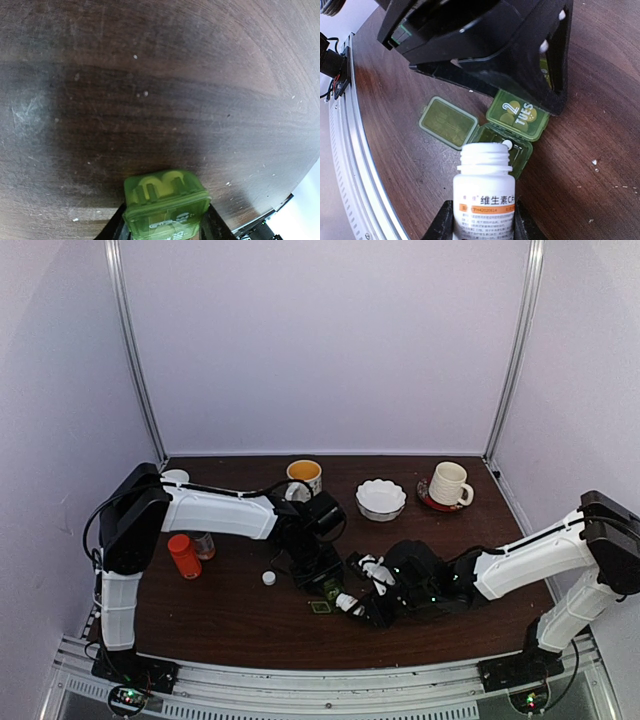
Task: Sort the pills into containers
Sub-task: Pour the pill into the compartment of the pill container.
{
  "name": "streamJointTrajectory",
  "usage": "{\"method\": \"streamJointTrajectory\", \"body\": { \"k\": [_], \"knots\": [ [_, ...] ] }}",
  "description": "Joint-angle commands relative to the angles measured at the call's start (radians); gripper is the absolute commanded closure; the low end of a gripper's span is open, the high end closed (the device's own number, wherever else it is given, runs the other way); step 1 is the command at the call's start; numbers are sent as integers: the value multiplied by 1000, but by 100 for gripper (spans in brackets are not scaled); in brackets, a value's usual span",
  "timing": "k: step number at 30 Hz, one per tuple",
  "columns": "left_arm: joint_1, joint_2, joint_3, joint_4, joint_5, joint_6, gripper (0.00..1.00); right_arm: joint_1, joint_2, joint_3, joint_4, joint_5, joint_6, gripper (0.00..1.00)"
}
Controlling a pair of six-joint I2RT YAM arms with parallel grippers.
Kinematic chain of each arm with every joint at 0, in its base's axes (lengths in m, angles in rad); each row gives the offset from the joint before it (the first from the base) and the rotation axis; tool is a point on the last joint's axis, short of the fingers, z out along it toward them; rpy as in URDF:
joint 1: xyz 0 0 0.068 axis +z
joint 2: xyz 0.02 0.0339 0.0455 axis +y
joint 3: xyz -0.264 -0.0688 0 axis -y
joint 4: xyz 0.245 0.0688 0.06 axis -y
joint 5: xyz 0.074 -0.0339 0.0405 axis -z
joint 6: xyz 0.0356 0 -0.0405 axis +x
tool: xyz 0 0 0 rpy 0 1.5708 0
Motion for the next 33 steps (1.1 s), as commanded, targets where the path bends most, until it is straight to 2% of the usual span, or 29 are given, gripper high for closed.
{"method": "streamJointTrajectory", "body": {
  "k": [1,10,19,28,33],
  "knots": [
    [-1,15,-32,-37,17,-13,64,-5,-14,7,34,3,-14,94],
    [-2,16,-30,-34,24,-13,64,-5,-60,-16,32,28,-38,94],
    [-2,17,-29,-34,23,-12,64,-5,66,-9,60,-10,-15,94],
    [-3,18,-29,-34,24,-12,64,-5,22,-6,49,0,-33,94],
    [-2,21,-27,-33,25,-14,64,-4,-53,-16,43,23,-46,95]
  ]
}}
